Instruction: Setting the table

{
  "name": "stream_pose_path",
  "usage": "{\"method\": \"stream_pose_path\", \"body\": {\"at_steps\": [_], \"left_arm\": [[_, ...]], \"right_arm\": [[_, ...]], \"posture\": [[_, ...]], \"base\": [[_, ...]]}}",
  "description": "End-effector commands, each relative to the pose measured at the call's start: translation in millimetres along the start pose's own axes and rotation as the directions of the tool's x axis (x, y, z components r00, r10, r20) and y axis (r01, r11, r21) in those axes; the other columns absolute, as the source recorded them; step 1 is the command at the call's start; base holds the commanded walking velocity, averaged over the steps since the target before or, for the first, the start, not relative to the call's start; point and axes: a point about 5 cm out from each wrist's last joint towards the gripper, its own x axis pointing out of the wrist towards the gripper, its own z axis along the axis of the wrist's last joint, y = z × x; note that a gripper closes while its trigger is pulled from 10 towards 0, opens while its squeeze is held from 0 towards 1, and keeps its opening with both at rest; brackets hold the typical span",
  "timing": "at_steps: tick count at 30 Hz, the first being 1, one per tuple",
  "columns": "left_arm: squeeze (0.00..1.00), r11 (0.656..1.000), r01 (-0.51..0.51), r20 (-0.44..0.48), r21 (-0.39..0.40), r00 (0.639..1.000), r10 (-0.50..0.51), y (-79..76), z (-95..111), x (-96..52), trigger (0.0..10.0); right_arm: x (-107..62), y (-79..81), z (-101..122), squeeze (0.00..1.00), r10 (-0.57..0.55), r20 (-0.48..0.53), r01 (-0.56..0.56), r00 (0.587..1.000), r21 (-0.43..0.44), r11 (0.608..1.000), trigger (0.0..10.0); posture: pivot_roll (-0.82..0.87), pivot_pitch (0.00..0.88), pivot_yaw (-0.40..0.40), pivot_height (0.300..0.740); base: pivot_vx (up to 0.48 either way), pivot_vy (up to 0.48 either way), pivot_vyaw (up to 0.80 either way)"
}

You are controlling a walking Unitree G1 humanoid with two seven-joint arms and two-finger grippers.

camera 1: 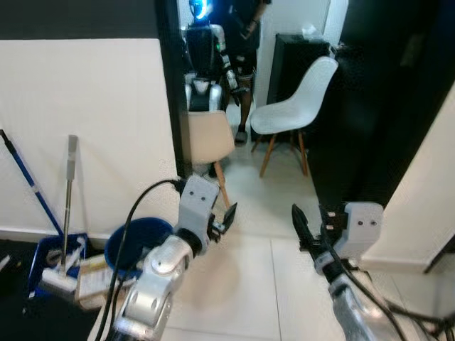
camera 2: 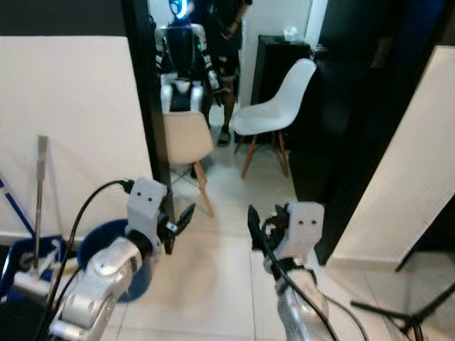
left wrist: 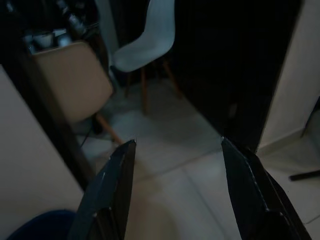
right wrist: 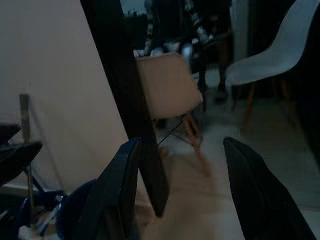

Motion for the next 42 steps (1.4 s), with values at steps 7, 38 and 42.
{"method": "stream_pose_path", "body": {"at_steps": [7, 38, 42], "left_arm": [[0.00, 1.000, 0.011, -0.011, 0.002, 1.000, -0.011, -4.2, -3.0, 0.8, 10.0], [0.00, 1.000, 0.008, -0.066, -0.019, 0.998, -0.010, -4.8, -8.6, 0.3, 10.0], [0.00, 1.000, 0.009, -0.067, -0.018, 0.998, -0.011, -4.7, -8.6, 0.3, 10.0]], "right_arm": [[-1.4, -7.2, 0.1, 0.00, -0.019, -0.006, 0.019, 1.000, -0.012, 1.000, 10.0], [-1.7, -5.5, -1.7, 0.00, -0.015, -0.009, 0.015, 1.000, -0.007, 1.000, 10.0], [-1.7, -5.5, -1.9, 0.00, -0.017, -0.009, 0.017, 1.000, -0.005, 1.000, 10.0]], "posture": [[-0.07, 0.009, 0.096, 0.740], [-0.06, 0.004, 0.101, 0.740], [-0.06, 0.005, 0.103, 0.740]], "base": [[0.480, 0.000, -0.30], [0.056, 0.000, -0.74], [0.000, 0.000, -0.74]]}}
